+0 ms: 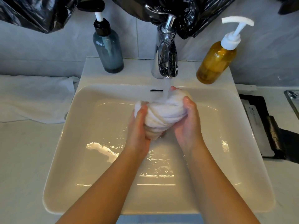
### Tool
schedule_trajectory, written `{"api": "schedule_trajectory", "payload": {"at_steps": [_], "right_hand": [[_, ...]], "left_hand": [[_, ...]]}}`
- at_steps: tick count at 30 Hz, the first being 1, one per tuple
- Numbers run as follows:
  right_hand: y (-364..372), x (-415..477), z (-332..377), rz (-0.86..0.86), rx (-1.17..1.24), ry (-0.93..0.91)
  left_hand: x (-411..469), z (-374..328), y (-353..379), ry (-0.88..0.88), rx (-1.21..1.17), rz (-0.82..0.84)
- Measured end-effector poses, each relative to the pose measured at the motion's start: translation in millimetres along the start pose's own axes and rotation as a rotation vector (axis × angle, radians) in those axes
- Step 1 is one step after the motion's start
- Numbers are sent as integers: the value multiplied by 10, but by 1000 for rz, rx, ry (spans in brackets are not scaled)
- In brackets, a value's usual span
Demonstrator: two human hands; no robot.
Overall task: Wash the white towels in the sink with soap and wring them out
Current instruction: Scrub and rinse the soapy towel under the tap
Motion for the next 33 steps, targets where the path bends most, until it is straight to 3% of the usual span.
{"api": "schedule_trajectory", "payload": {"at_steps": [3, 7, 12, 16, 20, 23, 27, 30, 33], "right_hand": [[121, -6, -84, 37, 48, 28], [131, -31, -178, -127, 29, 166], [159, -51, -288, -174, 223, 323], [243, -51, -355, -133, 217, 388], [312, -28, -352, -117, 235, 403], [320, -51, -377, -108, 218, 384], [214, -93, -181, -175, 197, 288], [119, -84, -70, -181, 121, 243], [145, -54, 38, -81, 57, 184]], "left_hand": [[-64, -342, -148, 211, 166, -117], [-229, -610, -46, 363, 334, -136], [-482, -948, 153, 694, 726, -52], [-757, -1086, 323, 1030, 1090, 46], [-834, -1116, 317, 1133, 1256, 117], [-730, -1062, 254, 922, 1134, 58], [-425, -597, -149, 295, 491, -189], [-320, -101, 18, -107, 97, -39], [-365, 29, 231, -276, -131, 80]]}}
Point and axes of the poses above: each hand's wrist, its own x-axis towards the middle knuckle, its own y-axis out of the palm, z = x × y, the point moved 10 cm from there along x, towards the middle knuckle, and after that the axes turned 6 degrees about z, right-handed, at the moved point
